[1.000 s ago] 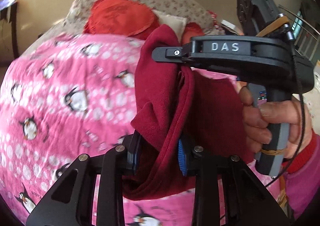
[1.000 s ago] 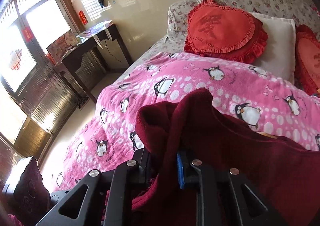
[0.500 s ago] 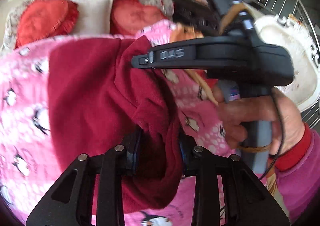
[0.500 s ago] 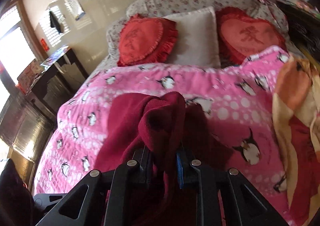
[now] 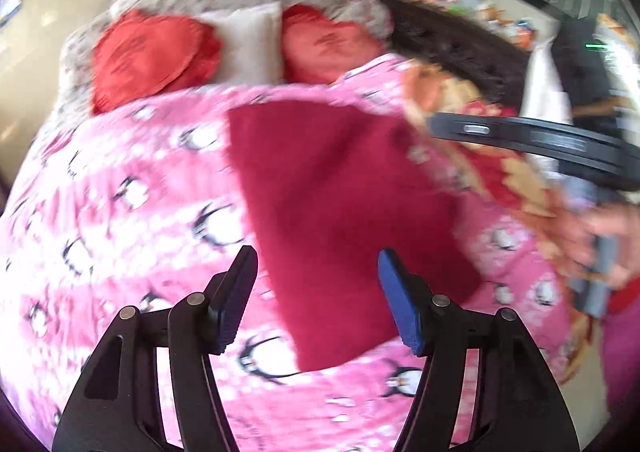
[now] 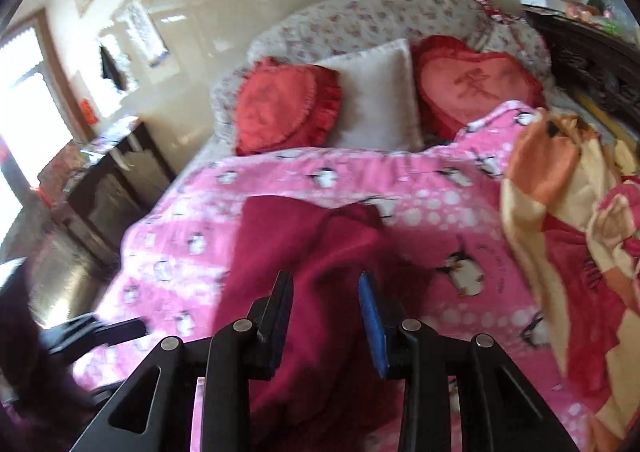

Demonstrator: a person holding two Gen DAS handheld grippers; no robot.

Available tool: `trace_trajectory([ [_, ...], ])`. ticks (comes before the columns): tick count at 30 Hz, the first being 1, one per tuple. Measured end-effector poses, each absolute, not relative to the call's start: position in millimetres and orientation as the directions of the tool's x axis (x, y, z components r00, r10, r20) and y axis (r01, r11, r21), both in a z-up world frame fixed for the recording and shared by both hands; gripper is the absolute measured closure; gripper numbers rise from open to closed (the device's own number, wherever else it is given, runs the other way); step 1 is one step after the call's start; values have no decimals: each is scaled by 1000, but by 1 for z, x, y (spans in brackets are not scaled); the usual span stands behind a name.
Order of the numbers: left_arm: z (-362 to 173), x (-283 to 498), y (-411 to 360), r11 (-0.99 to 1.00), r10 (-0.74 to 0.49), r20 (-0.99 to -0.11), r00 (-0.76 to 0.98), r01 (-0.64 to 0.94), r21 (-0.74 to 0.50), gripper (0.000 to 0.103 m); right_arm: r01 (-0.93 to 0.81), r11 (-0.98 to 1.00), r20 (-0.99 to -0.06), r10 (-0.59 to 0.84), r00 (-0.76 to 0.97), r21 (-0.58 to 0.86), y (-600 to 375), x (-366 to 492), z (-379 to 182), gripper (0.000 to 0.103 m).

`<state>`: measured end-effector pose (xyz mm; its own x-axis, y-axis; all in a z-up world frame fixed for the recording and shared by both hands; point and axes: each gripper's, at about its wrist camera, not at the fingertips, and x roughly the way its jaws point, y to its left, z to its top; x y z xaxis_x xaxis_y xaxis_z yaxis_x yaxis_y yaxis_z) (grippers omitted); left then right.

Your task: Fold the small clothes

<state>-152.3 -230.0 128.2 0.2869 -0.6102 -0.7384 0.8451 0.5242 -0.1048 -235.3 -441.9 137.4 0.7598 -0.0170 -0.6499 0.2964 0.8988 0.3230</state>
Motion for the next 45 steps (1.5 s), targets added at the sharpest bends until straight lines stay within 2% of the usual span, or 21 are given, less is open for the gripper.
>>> trace_trajectory([
  [2,112,-150,-234,555,-585,-751,305,827,-97,40,223,903,-650,78,756,367,-424,-234,132,71],
  [4,96,-149,-237,560,-566,-773,287,821,-105,40,189,919,-677,105,728,346,-409,-229,119,71],
  [8,65,-151,-252,568,-539,-808,238,811,-140,40,298,933,-791,-24,611,202,-408,-231,77,71],
  [10,55,-156,-254,565,-536,-815,220,811,-153,39,352,917,-807,-59,587,189,-417,-243,56,71],
  [15,73,-164,-251,561,-534,-799,278,823,-88,38,368,870,-774,23,633,327,-434,-259,45,70],
  [19,90,-156,-252,577,-554,-754,354,816,-41,38,359,891,-714,-56,697,280,-432,-267,86,70],
  [23,94,-133,-272,623,-535,-747,394,782,-34,39,341,891,-652,-69,755,301,-433,-253,110,70],
  [26,88,-119,-285,650,-510,-763,398,759,-38,39,339,901,-660,-83,747,271,-434,-227,108,70],
  [31,76,-111,-300,646,-506,-777,374,761,-54,38,411,894,-728,-163,666,176,-455,-198,81,72],
  [35,73,-112,-305,645,-507,-773,381,763,-47,36,433,873,-730,-144,668,225,-475,-194,61,72],
  [41,72,-112,-305,650,-510,-773,378,758,-58,35,386,889,-698,-114,707,246,-455,-227,95,72],
  [45,71,-114,-305,658,-508,-772,382,751,-62,34,380,897,-725,-106,681,225,-431,-250,82,71],
])
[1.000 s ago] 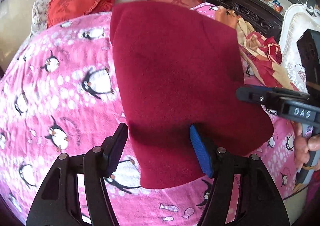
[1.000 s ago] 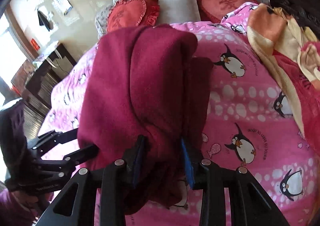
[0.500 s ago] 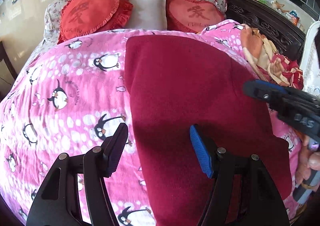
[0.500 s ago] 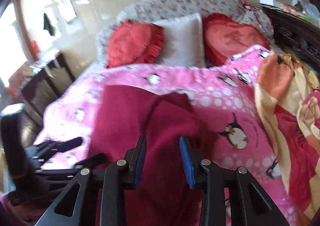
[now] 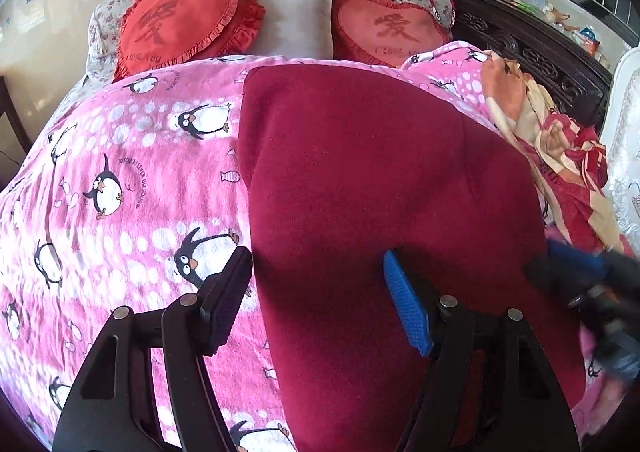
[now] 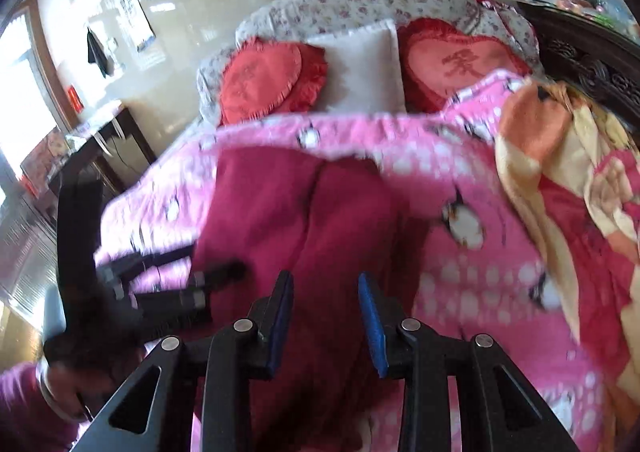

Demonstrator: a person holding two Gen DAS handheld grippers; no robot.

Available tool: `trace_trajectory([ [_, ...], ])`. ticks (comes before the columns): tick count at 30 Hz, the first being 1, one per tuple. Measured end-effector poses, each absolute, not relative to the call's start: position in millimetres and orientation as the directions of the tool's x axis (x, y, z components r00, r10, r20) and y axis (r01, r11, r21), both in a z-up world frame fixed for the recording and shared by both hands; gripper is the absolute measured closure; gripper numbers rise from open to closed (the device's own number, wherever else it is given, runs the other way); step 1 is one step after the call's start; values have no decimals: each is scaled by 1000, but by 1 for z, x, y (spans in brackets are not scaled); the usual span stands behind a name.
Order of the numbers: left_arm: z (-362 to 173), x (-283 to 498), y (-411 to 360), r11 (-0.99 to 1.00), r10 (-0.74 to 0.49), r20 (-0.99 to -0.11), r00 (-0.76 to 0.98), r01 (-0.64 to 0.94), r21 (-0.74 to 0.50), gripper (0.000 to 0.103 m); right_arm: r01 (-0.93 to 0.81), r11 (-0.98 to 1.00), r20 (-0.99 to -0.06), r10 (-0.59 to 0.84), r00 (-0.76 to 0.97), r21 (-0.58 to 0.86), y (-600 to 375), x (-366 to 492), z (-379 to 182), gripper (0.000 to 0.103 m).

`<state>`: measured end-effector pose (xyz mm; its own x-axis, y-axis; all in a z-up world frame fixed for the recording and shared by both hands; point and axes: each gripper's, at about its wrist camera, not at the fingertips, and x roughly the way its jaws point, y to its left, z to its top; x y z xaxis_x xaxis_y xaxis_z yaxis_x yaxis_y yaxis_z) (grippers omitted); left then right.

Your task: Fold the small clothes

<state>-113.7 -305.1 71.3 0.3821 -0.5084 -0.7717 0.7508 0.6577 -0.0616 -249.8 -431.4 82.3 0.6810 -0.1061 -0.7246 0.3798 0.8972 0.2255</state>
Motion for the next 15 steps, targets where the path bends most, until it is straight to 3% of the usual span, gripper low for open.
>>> trace_trajectory([
  [3,70,-117,-307,657,-494,-780,384,752,-47,34,425,888,-777,-142,613,173,-432,-248,47,66],
  [9,75,-119,-299,644,-509,-786,350,761,-79,34,422,863,-740,-88,667,278,-443,-259,53,60],
  [12,79,-118,-286,623,-553,-780,294,767,-153,34,409,869,-705,-104,701,278,-442,-267,64,44],
  [13,79,-117,-282,618,-563,-777,281,768,-169,34,404,864,-691,-96,717,300,-445,-269,66,29],
  [14,80,-117,-277,611,-574,-773,269,770,-185,34,407,858,-685,-92,722,313,-449,-269,64,21],
  [15,79,-115,-271,603,-587,-768,257,771,-203,34,411,852,-680,-92,728,325,-452,-269,64,21],
])
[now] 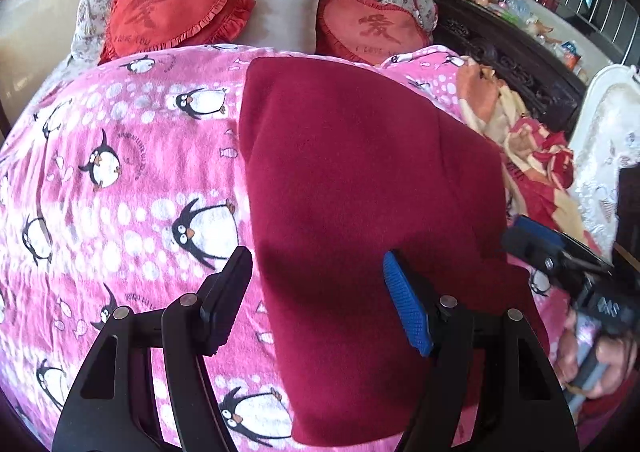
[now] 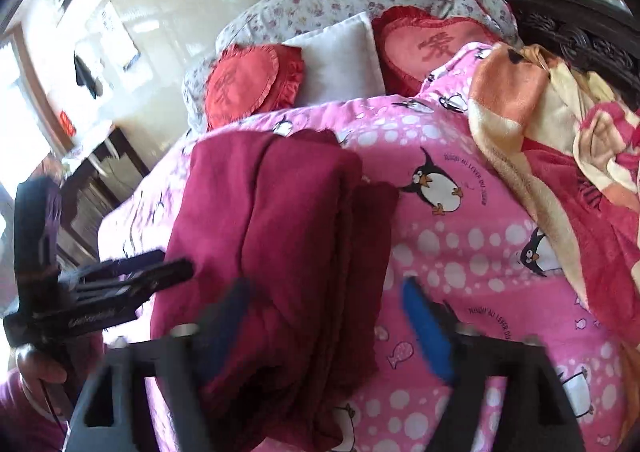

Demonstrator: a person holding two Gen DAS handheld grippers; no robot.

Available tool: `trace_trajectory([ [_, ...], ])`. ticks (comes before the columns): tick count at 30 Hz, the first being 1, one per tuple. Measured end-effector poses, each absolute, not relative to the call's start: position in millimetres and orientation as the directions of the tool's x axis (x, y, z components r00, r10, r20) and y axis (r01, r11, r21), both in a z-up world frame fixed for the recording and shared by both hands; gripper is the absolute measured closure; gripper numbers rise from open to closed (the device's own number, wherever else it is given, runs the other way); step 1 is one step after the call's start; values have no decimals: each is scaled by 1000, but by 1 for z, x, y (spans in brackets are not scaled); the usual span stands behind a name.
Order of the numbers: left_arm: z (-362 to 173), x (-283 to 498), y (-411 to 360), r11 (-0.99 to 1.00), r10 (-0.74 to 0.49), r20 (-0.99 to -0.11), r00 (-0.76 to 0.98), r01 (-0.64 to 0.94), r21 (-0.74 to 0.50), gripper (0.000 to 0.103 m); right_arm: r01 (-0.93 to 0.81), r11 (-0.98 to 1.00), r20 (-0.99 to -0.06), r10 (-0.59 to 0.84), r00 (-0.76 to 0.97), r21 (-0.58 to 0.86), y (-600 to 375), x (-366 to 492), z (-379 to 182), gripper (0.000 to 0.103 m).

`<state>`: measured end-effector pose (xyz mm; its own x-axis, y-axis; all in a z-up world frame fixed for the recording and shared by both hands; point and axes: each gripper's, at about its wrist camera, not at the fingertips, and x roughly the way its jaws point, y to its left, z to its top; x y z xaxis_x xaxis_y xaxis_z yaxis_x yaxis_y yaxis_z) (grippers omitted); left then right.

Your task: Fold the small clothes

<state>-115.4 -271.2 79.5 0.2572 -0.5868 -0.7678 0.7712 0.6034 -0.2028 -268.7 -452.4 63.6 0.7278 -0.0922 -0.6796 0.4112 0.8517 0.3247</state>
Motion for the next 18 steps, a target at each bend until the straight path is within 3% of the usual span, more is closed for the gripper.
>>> trace_trajectory([
  [2,78,-111,-262,597,-610,-757,234,764,-245,34,399,845,-664,-71,744,357,-460,-266,60,21],
  [4,71,-105,-259,592,-626,-752,204,752,-289,26,377,834,-653,-27,757,402,-469,-260,55,21],
  [15,41,-88,-278,568,-684,-724,91,688,-451,21,292,705,-582,207,787,646,-494,-231,16,17],
  [16,40,-88,-281,562,-687,-723,73,684,-465,21,292,696,-577,212,789,655,-494,-230,15,19],
  [17,40,-88,-283,556,-685,-727,57,685,-470,22,291,689,-568,210,796,663,-493,-229,14,29],
  [18,44,-91,-283,558,-680,-731,66,693,-456,28,292,691,-563,201,801,662,-490,-232,16,34],
])
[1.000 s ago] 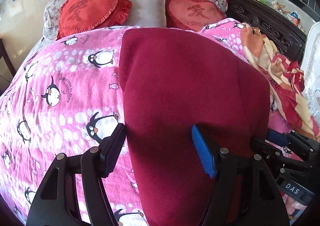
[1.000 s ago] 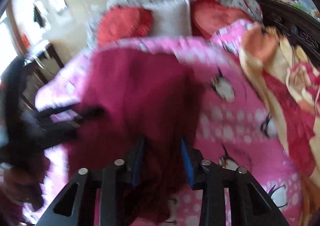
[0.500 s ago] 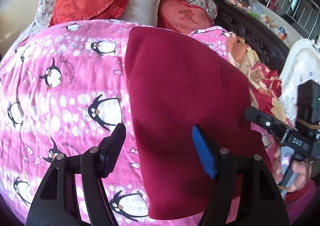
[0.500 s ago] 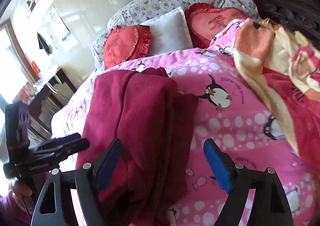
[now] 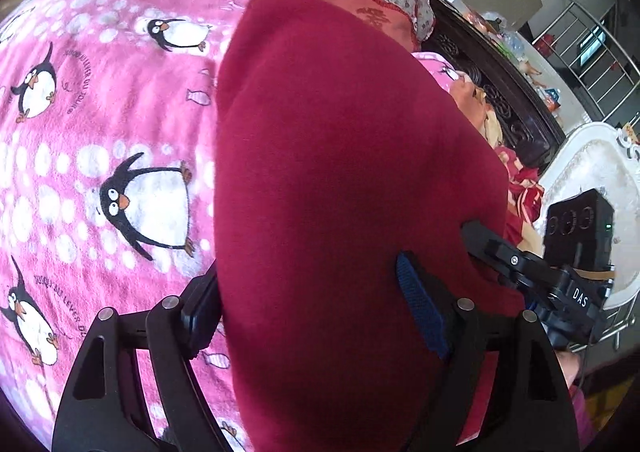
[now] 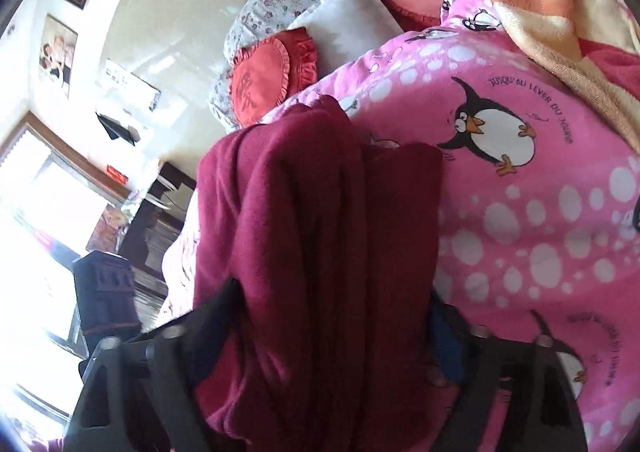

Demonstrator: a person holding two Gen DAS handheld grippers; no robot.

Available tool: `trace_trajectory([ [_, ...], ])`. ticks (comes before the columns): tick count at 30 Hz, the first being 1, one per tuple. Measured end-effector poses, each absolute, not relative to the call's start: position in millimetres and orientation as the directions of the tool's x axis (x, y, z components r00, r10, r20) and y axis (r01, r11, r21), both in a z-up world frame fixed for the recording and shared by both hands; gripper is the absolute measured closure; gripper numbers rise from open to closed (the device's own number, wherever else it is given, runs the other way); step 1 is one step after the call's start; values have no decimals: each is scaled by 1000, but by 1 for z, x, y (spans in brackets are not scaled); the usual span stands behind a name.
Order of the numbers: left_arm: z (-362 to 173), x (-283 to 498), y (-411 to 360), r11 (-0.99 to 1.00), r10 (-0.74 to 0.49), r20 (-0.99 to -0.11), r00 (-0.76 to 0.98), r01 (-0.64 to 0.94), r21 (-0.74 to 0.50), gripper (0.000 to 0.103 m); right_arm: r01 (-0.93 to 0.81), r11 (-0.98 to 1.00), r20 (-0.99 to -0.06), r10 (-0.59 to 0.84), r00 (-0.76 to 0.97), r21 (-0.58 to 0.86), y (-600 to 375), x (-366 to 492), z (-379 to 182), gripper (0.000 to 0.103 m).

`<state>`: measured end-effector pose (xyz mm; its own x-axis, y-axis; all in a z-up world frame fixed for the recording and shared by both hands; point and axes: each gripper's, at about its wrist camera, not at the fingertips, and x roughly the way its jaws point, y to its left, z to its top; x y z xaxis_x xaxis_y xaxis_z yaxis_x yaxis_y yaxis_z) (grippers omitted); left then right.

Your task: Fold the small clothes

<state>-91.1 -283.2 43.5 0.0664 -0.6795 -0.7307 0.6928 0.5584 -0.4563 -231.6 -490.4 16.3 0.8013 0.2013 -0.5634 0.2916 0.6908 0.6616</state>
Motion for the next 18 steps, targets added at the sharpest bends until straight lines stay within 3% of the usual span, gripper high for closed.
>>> trace_trajectory([
  [2,53,-96,-280,550,-679,-731,72,708,-442,39,292,708,-565,180,805,643,-483,-236,26,55],
  [4,64,-98,-271,540,-687,-724,58,708,-456,50,291,698,-553,180,813,655,-479,-242,37,64],
  [12,107,-119,-205,571,-642,-764,64,705,-421,52,218,674,-519,284,806,706,-433,-259,79,66],
  [18,86,-139,-156,635,-580,-812,60,657,-406,52,215,663,-552,353,755,717,-384,-266,68,66],
])
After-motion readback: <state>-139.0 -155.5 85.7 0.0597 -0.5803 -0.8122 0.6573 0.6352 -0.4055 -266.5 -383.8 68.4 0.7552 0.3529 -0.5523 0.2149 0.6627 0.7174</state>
